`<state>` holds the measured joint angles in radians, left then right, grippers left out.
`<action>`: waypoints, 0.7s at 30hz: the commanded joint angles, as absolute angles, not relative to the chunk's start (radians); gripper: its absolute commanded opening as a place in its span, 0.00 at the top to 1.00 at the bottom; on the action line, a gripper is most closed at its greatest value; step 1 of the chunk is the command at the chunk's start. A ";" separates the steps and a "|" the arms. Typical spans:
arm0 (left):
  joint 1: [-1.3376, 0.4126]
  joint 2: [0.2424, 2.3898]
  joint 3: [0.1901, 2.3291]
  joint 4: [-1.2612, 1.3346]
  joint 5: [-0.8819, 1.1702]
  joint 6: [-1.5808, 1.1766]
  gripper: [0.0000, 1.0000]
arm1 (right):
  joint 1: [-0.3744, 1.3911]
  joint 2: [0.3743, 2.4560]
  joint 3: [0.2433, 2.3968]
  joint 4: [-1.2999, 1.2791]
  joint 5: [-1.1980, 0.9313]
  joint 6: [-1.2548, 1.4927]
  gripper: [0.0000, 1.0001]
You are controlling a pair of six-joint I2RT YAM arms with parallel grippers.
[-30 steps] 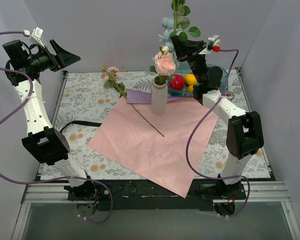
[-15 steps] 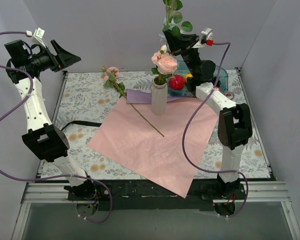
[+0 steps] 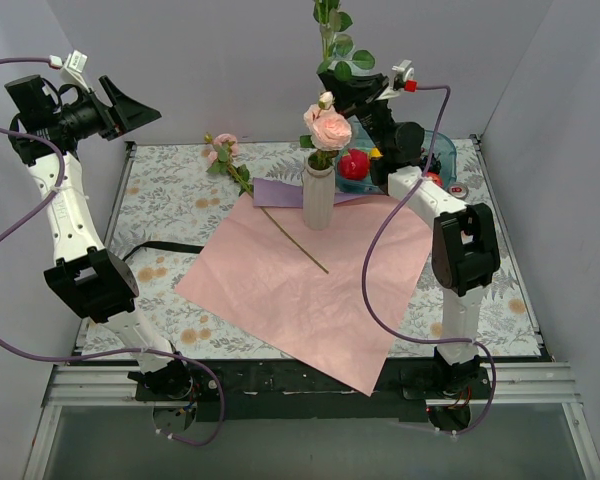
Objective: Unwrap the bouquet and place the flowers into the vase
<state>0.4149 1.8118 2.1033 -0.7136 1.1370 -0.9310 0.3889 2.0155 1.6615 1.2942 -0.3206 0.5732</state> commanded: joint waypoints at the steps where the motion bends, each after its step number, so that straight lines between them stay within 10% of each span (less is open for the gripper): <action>1: 0.410 1.802 2.146 -0.724 1.155 -0.928 0.02 | 0.399 1.960 1.599 1.896 -0.347 0.583 0.99; 17: 0.410 1.776 2.141 -0.713 1.170 -0.928 0.02 | 0.397 1.896 1.482 1.896 -0.400 0.597 0.99; 21: 0.410 1.770 2.137 -0.709 1.172 -0.928 0.02 | 0.396 1.873 1.450 1.896 -0.379 0.600 0.75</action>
